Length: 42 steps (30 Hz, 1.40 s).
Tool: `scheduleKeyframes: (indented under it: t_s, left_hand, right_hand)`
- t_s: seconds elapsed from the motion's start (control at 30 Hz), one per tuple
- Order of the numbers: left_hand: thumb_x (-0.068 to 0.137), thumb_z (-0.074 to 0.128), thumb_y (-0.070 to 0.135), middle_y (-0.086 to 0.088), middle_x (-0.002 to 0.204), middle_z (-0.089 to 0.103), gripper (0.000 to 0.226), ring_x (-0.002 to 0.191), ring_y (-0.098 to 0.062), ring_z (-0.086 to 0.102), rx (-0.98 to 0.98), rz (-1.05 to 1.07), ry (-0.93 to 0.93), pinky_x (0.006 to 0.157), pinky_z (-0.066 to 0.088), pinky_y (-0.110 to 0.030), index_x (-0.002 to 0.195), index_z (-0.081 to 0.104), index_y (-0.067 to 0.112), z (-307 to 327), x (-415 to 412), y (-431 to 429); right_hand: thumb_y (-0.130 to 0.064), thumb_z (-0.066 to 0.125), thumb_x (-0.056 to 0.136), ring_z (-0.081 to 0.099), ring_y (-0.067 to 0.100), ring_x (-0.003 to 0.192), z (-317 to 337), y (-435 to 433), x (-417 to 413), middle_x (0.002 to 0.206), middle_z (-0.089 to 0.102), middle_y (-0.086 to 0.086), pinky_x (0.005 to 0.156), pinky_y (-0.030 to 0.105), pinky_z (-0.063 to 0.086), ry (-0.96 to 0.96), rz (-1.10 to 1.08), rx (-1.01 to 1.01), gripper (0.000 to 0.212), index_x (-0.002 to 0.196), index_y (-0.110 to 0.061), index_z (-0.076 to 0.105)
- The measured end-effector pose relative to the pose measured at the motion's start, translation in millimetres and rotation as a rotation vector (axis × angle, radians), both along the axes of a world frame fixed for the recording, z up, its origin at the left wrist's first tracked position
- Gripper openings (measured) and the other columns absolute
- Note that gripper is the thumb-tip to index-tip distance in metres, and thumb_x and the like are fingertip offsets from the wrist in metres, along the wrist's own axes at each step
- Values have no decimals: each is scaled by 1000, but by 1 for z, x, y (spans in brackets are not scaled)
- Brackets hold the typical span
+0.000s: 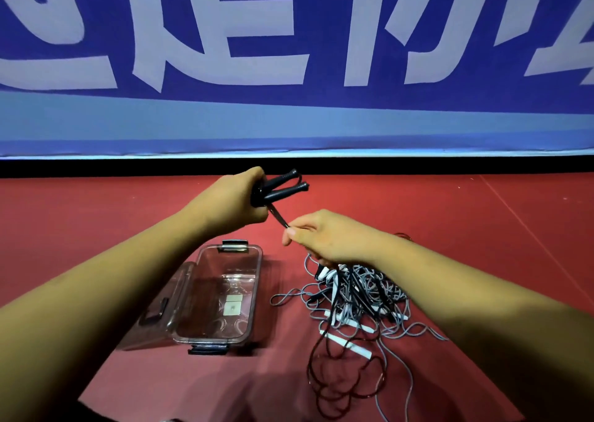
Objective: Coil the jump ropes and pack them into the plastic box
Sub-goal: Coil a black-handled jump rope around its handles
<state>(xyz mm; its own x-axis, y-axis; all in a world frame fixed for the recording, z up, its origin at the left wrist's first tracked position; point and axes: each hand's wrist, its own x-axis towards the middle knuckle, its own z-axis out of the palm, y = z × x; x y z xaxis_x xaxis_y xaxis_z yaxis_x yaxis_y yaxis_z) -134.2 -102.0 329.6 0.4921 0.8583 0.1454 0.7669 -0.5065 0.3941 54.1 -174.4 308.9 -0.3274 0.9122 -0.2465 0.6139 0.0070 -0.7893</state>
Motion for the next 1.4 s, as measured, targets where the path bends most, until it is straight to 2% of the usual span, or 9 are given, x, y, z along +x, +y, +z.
scheduleKeyframes:
  t_s: [0.1,0.27,0.43,0.57,0.7,0.77,0.93,1.1,1.4]
  left_hand:
    - [79,67,14,0,71,50,30,68,-30,48,33,31,172,51,30,-33,92,40,18,-3,0,0]
    - [78,65,23,-4,88,65,29,77,-30,57,-14,-39,413,61,45,-34,104,52,24,-7,8,-9]
    - [81,67,19,17,69,49,27,69,-14,48,-149,-341,477,58,33,-25,106,57,25,1,20,-28]
    - [80,79,32,18,57,54,27,54,2,49,-316,-419,264,54,33,-11,80,52,29,6,23,-40]
    - [84,76,38,14,70,57,21,63,-1,48,-386,-432,-59,60,39,-20,98,67,25,13,20,-41]
    - [86,75,27,12,66,51,15,57,-2,43,-342,-418,-124,55,34,-20,92,63,21,14,19,-41]
    - [88,72,19,-1,69,54,47,52,-13,41,-446,-324,-391,49,37,-23,124,47,34,18,13,-39]
    - [89,70,17,-4,63,52,24,47,-15,37,-447,-131,-454,42,30,-23,109,57,21,17,9,-23]
    - [85,75,23,4,70,56,29,51,-12,48,-267,-23,-41,46,38,-19,96,49,16,12,-2,-2]
  right_hand:
    - [-19,58,94,49,13,63,9,-3,-6,72,58,0,63,27,41,-131,96,183,13,88,-12,66]
    - [-27,57,95,44,15,56,24,1,-2,59,48,-5,53,30,33,-361,78,384,31,65,-21,50]
    - [-32,76,80,55,10,62,24,7,18,65,64,-6,60,30,45,-179,-46,449,11,76,-23,71]
    - [-23,84,72,50,2,58,26,10,28,66,66,-2,58,17,39,57,-82,348,12,75,-16,75]
    - [-16,73,83,54,18,70,17,13,41,78,67,10,67,32,43,278,-153,163,2,81,-16,75]
    - [-4,60,91,53,21,63,6,14,44,75,63,11,60,31,40,429,-196,-22,17,86,-14,73]
    - [-9,50,99,42,15,51,-15,10,36,60,47,3,53,29,40,641,-208,-256,17,94,-18,64]
    - [-24,43,104,42,14,52,-21,3,23,62,45,3,49,22,40,430,-118,-261,26,119,-14,62]
    - [-22,57,95,33,7,45,18,-5,0,51,40,-6,46,20,25,-188,46,257,22,79,-9,65]
